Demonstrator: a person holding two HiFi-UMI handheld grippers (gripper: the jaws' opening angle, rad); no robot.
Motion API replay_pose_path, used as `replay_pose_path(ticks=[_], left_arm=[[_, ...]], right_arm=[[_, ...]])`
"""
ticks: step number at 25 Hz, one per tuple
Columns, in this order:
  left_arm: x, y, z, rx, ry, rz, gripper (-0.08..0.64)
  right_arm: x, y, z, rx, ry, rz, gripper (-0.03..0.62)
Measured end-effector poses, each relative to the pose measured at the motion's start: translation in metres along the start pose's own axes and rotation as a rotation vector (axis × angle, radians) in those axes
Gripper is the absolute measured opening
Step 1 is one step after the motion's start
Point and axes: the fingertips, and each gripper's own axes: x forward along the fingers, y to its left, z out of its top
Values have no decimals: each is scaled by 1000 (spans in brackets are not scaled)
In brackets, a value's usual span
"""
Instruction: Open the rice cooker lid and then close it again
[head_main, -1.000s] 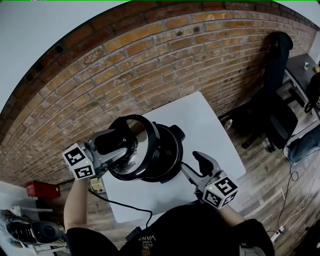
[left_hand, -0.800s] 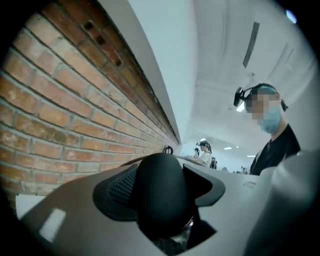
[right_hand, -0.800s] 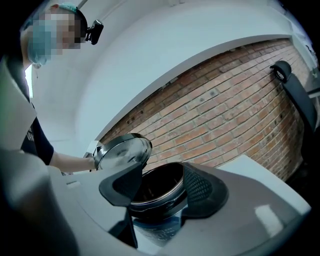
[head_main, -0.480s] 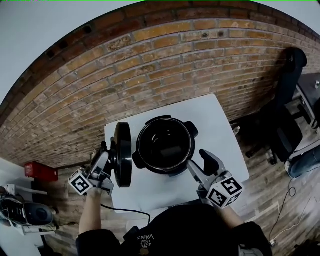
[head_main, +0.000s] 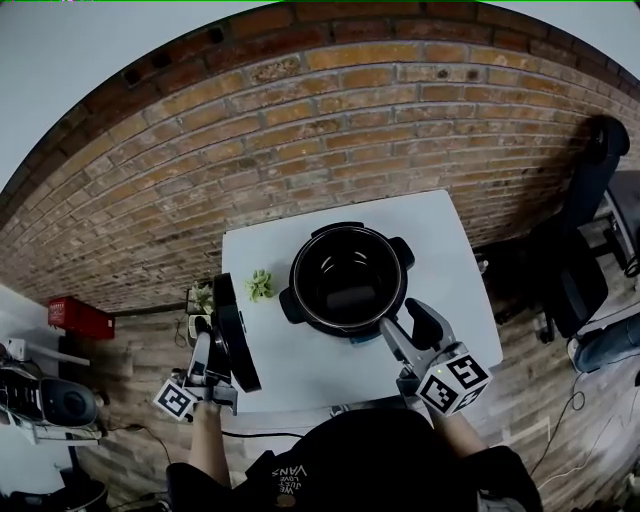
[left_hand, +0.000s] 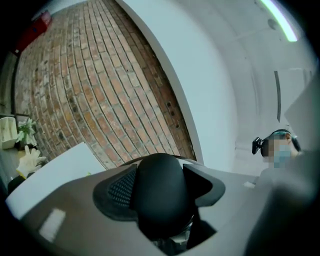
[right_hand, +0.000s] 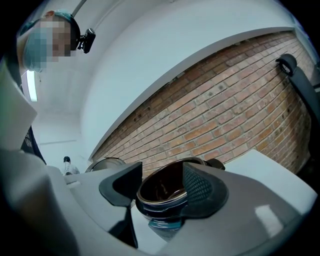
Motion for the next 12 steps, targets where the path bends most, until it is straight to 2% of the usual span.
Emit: replay_pose_path(ticks=[6,12], left_arm=[[-31,10,-7,-32,-88,37,284],[-34,-1,-4,-31,-141,9,284]], right_arm=[[-2,7,-7,7,9,2,245],[-7,6,-2,1,-15,-18,245]])
